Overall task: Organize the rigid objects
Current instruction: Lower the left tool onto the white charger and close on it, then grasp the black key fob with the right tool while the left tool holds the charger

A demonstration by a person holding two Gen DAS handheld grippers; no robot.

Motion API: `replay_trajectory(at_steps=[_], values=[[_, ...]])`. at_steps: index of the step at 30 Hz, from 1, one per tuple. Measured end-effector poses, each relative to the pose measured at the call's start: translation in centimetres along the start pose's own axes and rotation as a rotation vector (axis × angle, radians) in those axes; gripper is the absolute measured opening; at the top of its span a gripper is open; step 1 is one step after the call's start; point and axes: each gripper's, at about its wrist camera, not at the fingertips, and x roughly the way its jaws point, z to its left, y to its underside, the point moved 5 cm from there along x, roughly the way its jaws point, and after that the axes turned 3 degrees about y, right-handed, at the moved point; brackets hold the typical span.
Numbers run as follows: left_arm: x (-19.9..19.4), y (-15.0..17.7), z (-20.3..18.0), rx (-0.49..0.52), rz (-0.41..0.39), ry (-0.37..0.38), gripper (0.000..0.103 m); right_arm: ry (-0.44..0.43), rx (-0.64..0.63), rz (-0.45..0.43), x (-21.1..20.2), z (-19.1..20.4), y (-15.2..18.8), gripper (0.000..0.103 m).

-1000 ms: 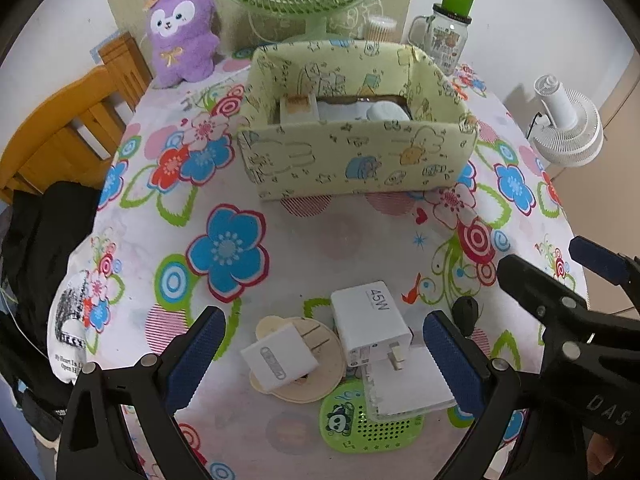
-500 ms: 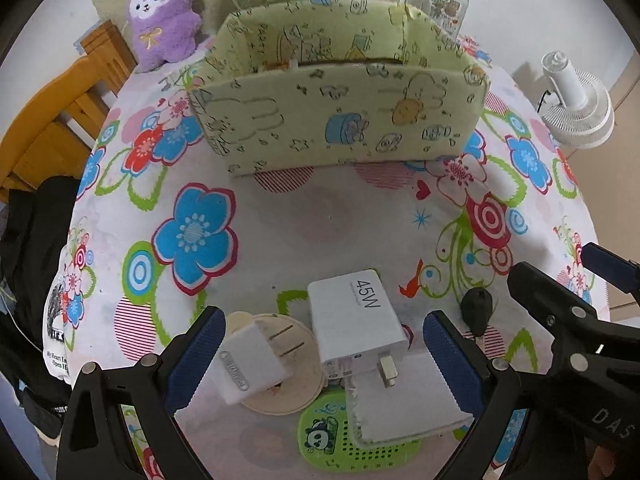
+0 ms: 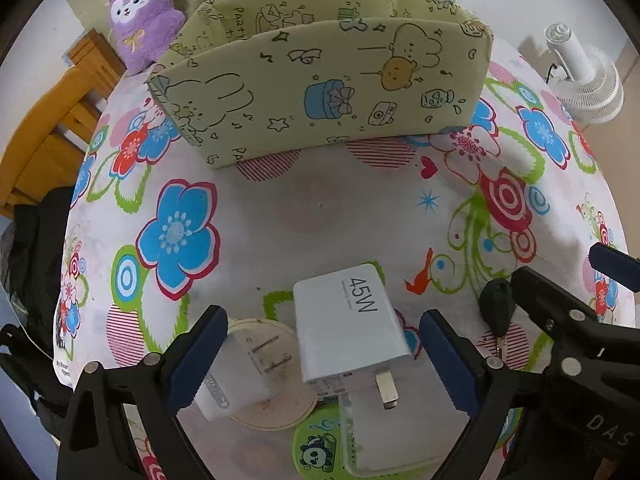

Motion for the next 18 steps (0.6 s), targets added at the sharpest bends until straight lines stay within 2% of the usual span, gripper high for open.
replay_trajectory(at_steps=[5,7,11,18], values=[[0.5,0.4,-0.7,-0.009,0.030,0.047,0.081,0.002,-0.003,0.006,0.2,0.1,0.1,0.091],[0.6,0.6,-1.1,-0.001,0.034,0.056,0.067,0.007,-0.008,0.006,0.3,0.1,0.2,0.091],[0.7,1.0,-1.6,0.013,0.028,0.045,0.055,0.008,0.000,0.017,0.6,0.0,0.4,0.091],[0.7,1.5,-2.2,0.057,0.008,0.050,0.053,0.011,0.011,0.037,1.0,0.1,0.6,0.091]])
